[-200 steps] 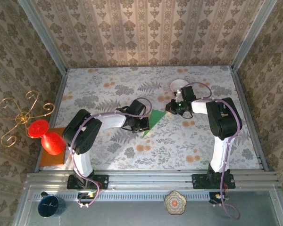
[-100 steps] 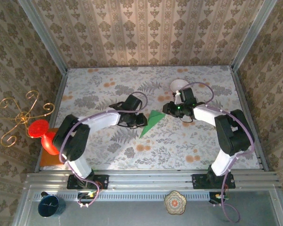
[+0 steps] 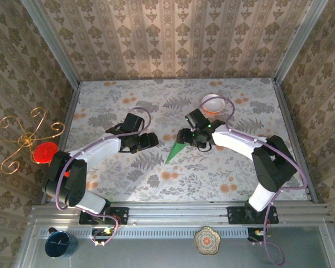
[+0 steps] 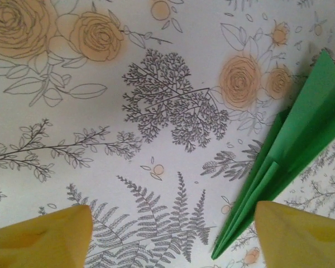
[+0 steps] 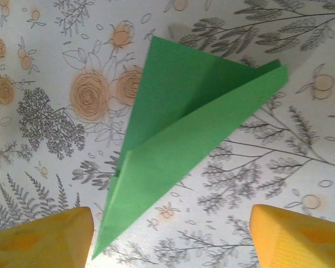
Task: Fold a paper plane with a square sheet of paper (pick it up from the middle)
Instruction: Fold the wing for the fifth time at the center of the table, then turn over a paper plane at the center of the table.
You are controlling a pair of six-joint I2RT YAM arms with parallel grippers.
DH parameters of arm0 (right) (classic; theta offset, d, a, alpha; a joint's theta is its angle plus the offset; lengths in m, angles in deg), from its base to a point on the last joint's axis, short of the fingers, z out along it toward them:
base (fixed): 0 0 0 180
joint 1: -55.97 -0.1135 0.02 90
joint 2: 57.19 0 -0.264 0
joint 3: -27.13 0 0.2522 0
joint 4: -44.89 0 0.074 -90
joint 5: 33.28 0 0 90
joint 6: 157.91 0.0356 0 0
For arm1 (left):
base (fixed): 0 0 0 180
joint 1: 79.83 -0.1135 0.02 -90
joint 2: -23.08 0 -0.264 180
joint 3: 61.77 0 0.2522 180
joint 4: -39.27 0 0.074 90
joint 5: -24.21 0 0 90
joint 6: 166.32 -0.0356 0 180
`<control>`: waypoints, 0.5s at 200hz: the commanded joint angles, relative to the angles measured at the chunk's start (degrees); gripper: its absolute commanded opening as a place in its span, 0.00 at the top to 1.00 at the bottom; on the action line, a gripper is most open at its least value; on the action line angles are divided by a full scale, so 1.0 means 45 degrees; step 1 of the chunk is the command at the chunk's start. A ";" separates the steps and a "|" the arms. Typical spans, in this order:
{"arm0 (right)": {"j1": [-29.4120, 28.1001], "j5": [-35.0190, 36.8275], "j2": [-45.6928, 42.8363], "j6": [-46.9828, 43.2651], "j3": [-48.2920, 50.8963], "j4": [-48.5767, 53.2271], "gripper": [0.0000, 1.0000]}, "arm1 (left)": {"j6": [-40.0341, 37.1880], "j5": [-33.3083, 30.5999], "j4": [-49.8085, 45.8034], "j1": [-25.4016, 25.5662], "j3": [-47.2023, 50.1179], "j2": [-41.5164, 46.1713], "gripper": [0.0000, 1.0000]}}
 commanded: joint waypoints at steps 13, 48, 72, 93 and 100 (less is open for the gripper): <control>-0.0684 0.2008 0.1080 0.1212 -0.1002 0.1104 0.24 | -0.0587 -0.0648 0.0282 -0.0185 0.0340 0.0116 0.13; -0.1078 0.2488 0.2384 0.1511 -0.2179 0.2016 0.27 | -0.1002 -0.0647 0.0364 -0.0207 0.0441 0.0017 0.04; -0.1123 0.2764 0.2636 0.1841 -0.2262 0.2198 0.34 | -0.1160 -0.0744 0.0306 -0.0266 0.0441 0.0079 0.01; -0.1176 0.2824 0.2634 0.2016 -0.2233 0.2409 0.44 | -0.1289 -0.0760 0.0363 -0.0282 0.0444 0.0079 0.00; -0.1234 0.2880 0.2663 0.2079 -0.2257 0.2580 0.45 | -0.1331 -0.0798 0.0388 -0.0295 0.0441 0.0072 0.00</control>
